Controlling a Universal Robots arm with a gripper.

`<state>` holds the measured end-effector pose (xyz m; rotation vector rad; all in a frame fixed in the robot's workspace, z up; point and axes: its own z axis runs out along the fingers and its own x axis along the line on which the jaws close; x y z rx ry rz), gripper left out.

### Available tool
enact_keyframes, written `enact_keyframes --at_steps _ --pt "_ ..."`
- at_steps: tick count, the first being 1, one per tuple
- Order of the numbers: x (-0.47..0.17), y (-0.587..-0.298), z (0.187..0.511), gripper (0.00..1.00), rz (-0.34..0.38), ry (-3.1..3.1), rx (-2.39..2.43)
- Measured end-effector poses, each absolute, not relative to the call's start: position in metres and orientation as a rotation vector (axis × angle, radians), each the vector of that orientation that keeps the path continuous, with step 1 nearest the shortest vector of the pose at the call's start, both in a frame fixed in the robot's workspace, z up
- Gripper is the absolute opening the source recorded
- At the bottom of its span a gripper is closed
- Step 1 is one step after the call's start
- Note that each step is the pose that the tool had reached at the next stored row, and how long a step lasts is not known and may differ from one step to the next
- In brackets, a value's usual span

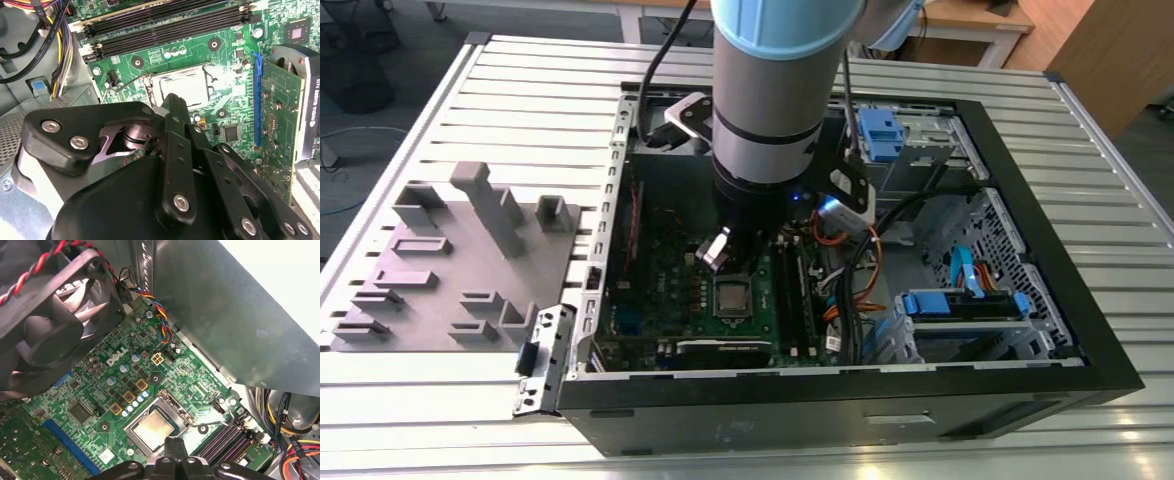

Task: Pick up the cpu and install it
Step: 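Install the first cpu locking lever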

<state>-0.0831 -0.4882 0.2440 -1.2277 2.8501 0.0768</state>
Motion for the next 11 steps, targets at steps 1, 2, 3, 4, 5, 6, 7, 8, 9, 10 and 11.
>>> enact_keyframes --at_steps 1,2,3,4,5,6,7,8,9,10,11 --pt "-0.0831 -0.4882 0.2445 0.11 0.077 2.850 -1.228" --pt "-0.0831 -0.4882 0.2451 0.11 0.077 2.850 -1.228" --pt "-0.0831 -0.4882 0.2458 0.11 0.077 2.850 -1.228" --pt "-0.0831 -0.4882 0.2463 0.11 0.077 2.850 -1.228" --pt "-0.0831 -0.4882 0.2463 0.11 0.077 2.850 -1.228" --pt "-0.0831 -0.4882 0.2463 0.11 0.077 2.850 -1.228" --pt "-0.0831 -0.4882 0.2463 0.11 0.077 2.850 -1.228" --pt "-0.0831 -0.4882 0.2464 0.11 0.077 2.850 -1.228" --pt "-0.0831 -0.4882 0.2465 0.11 0.077 2.850 -1.228" --pt "-0.0831 -0.4882 0.2465 0.11 0.077 2.850 -1.228" --pt "-0.0831 -0.4882 0.2465 0.11 0.077 2.850 -1.228"
